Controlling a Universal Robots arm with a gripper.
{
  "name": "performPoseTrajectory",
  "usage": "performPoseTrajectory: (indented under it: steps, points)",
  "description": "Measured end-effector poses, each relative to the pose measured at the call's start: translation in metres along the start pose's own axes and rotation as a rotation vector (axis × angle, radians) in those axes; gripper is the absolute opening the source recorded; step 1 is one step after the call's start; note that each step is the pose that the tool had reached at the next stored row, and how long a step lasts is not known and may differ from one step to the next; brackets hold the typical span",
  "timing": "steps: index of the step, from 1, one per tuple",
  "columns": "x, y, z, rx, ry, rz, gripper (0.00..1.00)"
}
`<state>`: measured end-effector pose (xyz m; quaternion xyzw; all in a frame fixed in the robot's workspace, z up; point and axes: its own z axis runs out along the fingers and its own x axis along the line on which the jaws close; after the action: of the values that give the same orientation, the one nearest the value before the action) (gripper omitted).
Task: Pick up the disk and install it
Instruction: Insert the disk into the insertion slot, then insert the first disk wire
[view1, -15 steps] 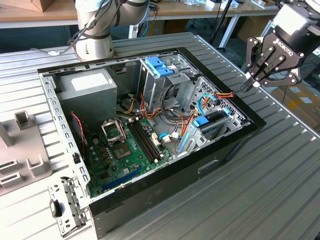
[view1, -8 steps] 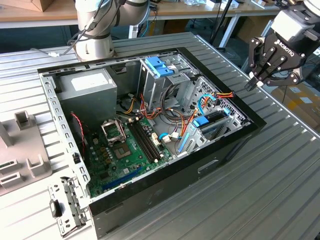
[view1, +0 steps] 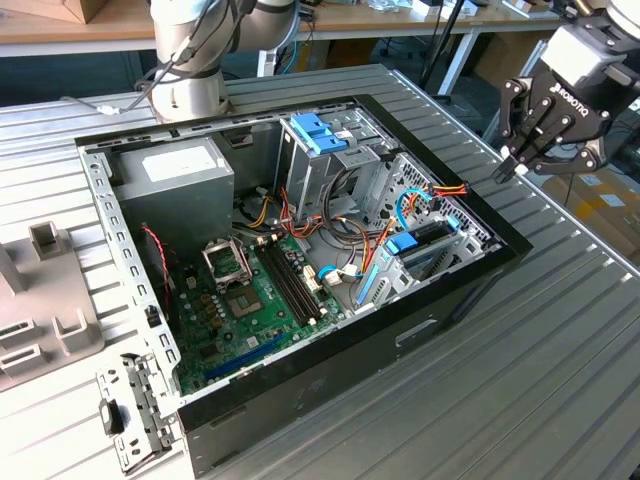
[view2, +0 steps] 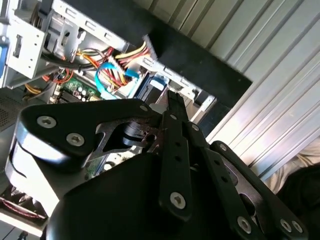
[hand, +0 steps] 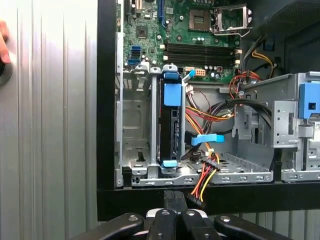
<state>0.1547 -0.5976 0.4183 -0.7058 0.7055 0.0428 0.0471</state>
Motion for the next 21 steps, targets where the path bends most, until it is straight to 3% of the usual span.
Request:
performPoseTrajectory:
  steps: [1, 2, 5, 21]
  points:
    - [-0.0005, -0.007, 0.0005, -0.0008, 0.0001, 0.0, 0.11]
    - [-0.0006, -0.0098, 0.0006, -0.0011, 0.0002, 0.0, 0.11]
    - [-0.0011, -0.0129, 0.0007, -0.0011, 0.0003, 0.0, 0.11]
    - [-0.0027, -0.0137, 0.0017, -0.0017, 0.0014, -0.005, 0.11]
